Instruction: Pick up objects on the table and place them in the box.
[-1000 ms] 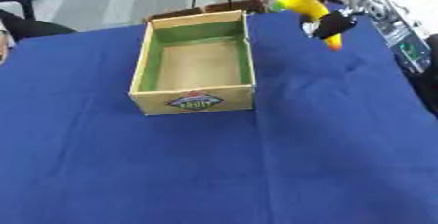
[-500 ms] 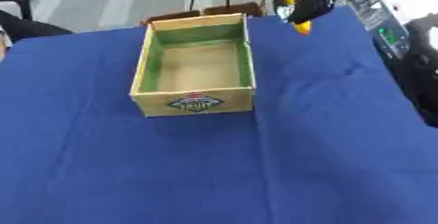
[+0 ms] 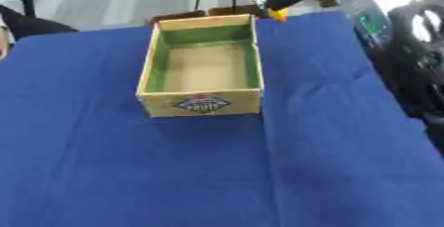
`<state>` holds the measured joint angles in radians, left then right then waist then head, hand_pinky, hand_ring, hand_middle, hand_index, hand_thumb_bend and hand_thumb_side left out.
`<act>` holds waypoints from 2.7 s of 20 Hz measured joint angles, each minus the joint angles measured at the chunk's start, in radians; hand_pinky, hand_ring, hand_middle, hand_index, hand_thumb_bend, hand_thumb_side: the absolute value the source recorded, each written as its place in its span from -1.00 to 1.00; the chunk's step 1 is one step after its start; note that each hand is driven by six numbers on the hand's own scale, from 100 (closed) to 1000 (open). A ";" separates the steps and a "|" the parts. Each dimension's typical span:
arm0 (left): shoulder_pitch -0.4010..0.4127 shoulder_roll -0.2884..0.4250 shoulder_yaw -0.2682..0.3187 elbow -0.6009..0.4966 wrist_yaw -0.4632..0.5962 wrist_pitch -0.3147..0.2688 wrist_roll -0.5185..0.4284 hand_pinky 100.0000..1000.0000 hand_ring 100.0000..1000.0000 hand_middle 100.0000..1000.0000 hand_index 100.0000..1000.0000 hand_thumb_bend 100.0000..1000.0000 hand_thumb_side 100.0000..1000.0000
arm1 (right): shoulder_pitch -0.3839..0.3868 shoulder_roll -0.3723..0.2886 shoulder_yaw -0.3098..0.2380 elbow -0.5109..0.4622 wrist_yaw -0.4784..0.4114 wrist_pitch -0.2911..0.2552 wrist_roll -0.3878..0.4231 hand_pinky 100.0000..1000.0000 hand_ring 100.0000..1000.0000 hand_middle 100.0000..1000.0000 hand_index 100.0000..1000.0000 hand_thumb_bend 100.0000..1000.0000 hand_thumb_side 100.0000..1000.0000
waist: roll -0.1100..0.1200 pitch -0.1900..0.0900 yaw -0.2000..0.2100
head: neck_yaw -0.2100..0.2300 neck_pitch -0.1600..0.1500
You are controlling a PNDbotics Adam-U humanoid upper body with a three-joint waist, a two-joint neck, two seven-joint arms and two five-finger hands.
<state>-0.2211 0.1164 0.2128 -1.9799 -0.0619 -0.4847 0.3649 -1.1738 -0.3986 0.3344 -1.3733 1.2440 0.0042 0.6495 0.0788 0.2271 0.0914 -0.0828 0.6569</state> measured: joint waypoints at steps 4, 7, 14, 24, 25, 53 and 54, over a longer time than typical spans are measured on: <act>-0.001 0.000 0.000 0.000 0.001 0.001 -0.001 -0.45 0.29 0.36 0.46 -1.00 0.63 | -0.017 0.040 0.007 0.014 0.012 -0.005 -0.001 0.19 0.51 0.19 0.25 -1.00 0.21 | 0.000 0.000 0.007 | -0.006 0.000; -0.002 0.000 -0.002 0.000 0.002 0.002 -0.002 -0.45 0.29 0.36 0.46 -1.00 0.63 | -0.022 0.068 0.016 0.025 0.014 -0.009 -0.003 0.18 0.51 0.19 0.25 -1.00 0.19 | 0.000 0.000 0.011 | -0.008 0.000; -0.007 0.000 -0.006 0.000 0.005 0.002 -0.003 -0.45 0.29 0.36 0.46 -1.00 0.63 | -0.016 0.103 0.033 0.063 0.014 -0.007 -0.006 0.16 0.52 0.17 0.24 -1.00 0.14 | 0.000 0.000 0.016 | -0.012 0.000; -0.008 -0.001 -0.006 0.000 0.006 0.002 -0.004 -0.46 0.30 0.37 0.45 -1.00 0.63 | 0.015 0.128 0.063 0.174 0.010 0.020 -0.018 0.15 0.53 0.16 0.23 -1.00 0.10 | 0.009 0.004 0.019 | -0.016 -0.009; -0.008 -0.001 -0.006 0.000 0.007 0.003 -0.005 -0.46 0.30 0.37 0.45 -1.00 0.63 | 0.017 0.132 0.066 0.188 0.010 0.024 -0.018 0.14 0.53 0.16 0.23 -1.00 0.10 | 0.010 0.005 0.019 | -0.016 -0.009; -0.008 -0.010 -0.011 0.000 0.009 0.006 -0.016 -0.47 0.30 0.37 0.45 -1.00 0.62 | 0.032 0.228 0.057 0.467 0.001 0.054 -0.101 0.54 0.89 0.66 0.76 -1.00 -0.13 | 0.018 0.014 0.026 | -0.025 -0.017; -0.008 -0.010 -0.011 0.000 0.009 0.006 -0.016 -0.47 0.30 0.37 0.45 -1.00 0.62 | 0.032 0.228 0.055 0.467 0.001 0.055 -0.098 0.55 0.90 0.67 0.78 -1.00 -0.13 | 0.018 0.014 0.026 | -0.024 -0.017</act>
<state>-0.2286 0.1064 0.2013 -1.9799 -0.0525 -0.4789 0.3493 -1.1421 -0.1707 0.3890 -0.9059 1.2452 0.0587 0.5518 0.0964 0.2410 0.1170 -0.1072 0.6402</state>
